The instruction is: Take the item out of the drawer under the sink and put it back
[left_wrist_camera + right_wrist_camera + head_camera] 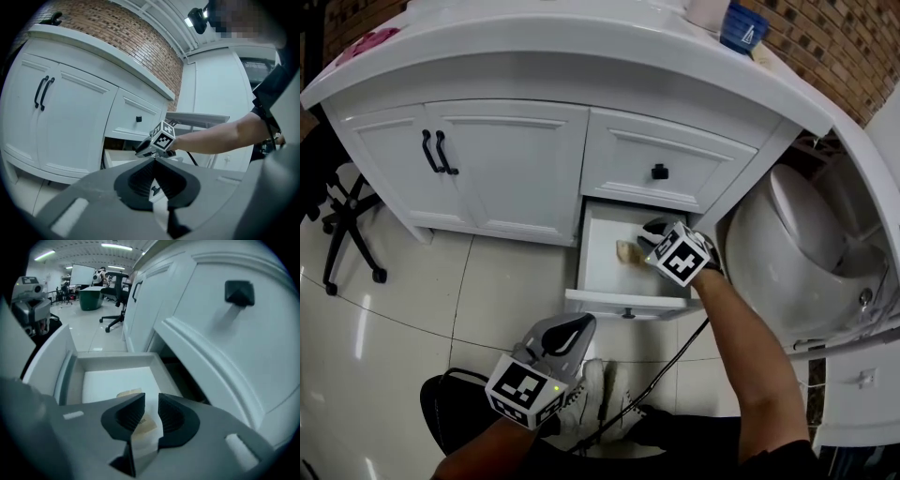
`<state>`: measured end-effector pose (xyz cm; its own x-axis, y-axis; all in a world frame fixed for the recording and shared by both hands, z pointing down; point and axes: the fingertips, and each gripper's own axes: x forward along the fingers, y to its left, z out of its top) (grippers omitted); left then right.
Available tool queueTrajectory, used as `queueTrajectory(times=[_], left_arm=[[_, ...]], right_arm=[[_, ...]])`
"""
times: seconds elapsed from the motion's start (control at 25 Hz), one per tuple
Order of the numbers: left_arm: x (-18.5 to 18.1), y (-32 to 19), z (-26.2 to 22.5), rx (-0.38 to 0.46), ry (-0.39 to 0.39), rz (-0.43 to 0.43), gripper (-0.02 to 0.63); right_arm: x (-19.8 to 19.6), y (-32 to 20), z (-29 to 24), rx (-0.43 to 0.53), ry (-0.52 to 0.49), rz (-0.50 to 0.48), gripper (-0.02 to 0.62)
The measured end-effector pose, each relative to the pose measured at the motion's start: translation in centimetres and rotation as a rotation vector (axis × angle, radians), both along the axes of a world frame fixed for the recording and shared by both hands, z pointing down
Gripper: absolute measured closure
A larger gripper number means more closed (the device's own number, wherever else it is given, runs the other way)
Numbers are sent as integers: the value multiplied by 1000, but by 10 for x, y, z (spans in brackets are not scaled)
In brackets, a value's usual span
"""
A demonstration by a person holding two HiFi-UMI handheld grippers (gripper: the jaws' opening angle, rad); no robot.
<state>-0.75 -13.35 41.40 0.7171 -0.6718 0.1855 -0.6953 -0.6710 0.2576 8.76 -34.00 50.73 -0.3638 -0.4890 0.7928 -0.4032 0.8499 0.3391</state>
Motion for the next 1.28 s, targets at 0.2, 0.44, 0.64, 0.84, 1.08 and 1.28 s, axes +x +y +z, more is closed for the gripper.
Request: queueTrajectory(times=[0.2,0.44,0.64,0.84,1.08,1.28], left_arm=[[-1,1,-1,2,1,1,600],[-4,0,-1,3,2,-2,600],[-5,1,1,0,2,-3,600],[-6,2,1,0,4,-3,600],[-7,3,-2,6,1,-2,600],[-9,4,-3,6,4,-7,600]], right_arm=[[-10,16,44,-157,46,-68,515],[-8,15,62,-190,74,-53,532],[-10,17,68,-215,69,-44,548],[-11,19,68,-224,74,-44,573],[-8,15,54,-170,61,-26,584],[-7,14,4,-40,7,-5,584]])
